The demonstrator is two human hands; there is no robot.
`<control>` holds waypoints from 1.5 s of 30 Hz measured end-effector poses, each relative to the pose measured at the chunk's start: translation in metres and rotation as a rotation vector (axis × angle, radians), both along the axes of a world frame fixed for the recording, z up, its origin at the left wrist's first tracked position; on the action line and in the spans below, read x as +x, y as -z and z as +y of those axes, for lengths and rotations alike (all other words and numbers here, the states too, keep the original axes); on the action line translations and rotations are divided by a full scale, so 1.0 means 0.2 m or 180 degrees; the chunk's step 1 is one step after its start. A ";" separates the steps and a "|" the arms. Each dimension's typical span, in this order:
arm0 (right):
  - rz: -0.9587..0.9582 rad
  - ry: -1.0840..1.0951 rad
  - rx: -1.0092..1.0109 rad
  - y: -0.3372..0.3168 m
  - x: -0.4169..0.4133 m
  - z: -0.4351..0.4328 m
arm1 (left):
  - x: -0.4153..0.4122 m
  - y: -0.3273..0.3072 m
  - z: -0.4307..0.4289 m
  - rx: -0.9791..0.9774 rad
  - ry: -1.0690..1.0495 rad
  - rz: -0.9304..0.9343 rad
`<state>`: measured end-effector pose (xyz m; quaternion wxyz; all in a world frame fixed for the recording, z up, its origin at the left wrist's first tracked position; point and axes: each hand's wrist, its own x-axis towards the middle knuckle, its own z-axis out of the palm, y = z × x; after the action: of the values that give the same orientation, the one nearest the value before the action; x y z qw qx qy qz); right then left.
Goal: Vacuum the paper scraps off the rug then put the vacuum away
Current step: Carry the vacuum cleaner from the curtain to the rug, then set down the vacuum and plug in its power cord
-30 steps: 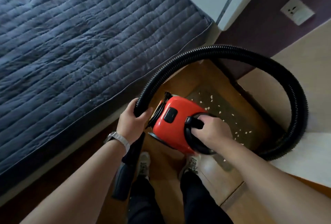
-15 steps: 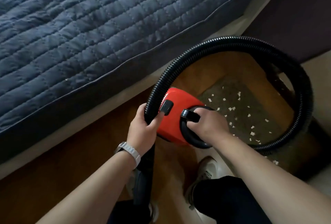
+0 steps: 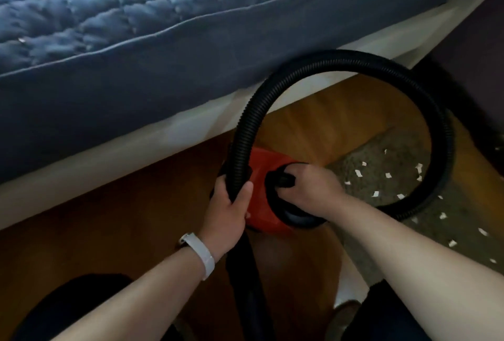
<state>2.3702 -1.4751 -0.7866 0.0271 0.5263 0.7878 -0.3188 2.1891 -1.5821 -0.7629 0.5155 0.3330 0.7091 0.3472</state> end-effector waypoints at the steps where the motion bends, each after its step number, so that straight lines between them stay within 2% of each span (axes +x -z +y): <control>1: 0.0017 -0.0110 0.0035 0.02 -0.01 0.02 | -0.01 0.03 0.01 0.0026 -0.0055 0.0007; 6: 0.0037 -0.0536 0.0235 0.07 -0.06 0.08 | -0.03 0.11 0.06 -0.0013 -0.0106 0.0049; 12: -0.0160 -0.0698 0.0408 0.14 -0.08 0.13 | 0.00 0.24 0.05 -0.0088 0.0056 0.0044; 17: -0.0229 -0.1004 0.0365 0.18 -0.13 0.13 | 0.07 0.31 0.07 -0.0260 -0.0002 0.0051; 25: -0.0078 -0.1146 0.0419 0.19 -0.14 0.11 | 0.07 0.30 0.10 -0.0244 -0.0137 0.0075; 30: 0.0373 -0.1109 0.0141 0.16 -0.14 0.11 | 0.09 0.27 0.09 -0.0062 -0.0079 0.0013; 35: 0.0819 -0.0980 -0.0164 0.06 -0.10 0.13 | 0.13 0.20 0.11 0.0165 -0.0119 -0.0319; 38: 0.1046 -0.0747 -0.0243 -0.03 -0.03 0.14 | 0.18 0.14 0.15 0.0324 -0.0057 -0.0759; 42: 0.1097 -0.0522 -0.0257 -0.13 0.11 0.11 | 0.28 0.05 0.26 0.0405 -0.0299 -0.1415; 45: 0.0992 -0.0326 -0.0158 -0.16 0.25 0.10 | 0.38 0.02 0.35 0.0168 -0.0450 -0.1770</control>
<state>2.4196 -1.4554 -0.7547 -0.0662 0.4289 0.8001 -0.4142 2.2659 -1.5126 -0.7672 0.6559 0.1881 0.5527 0.4786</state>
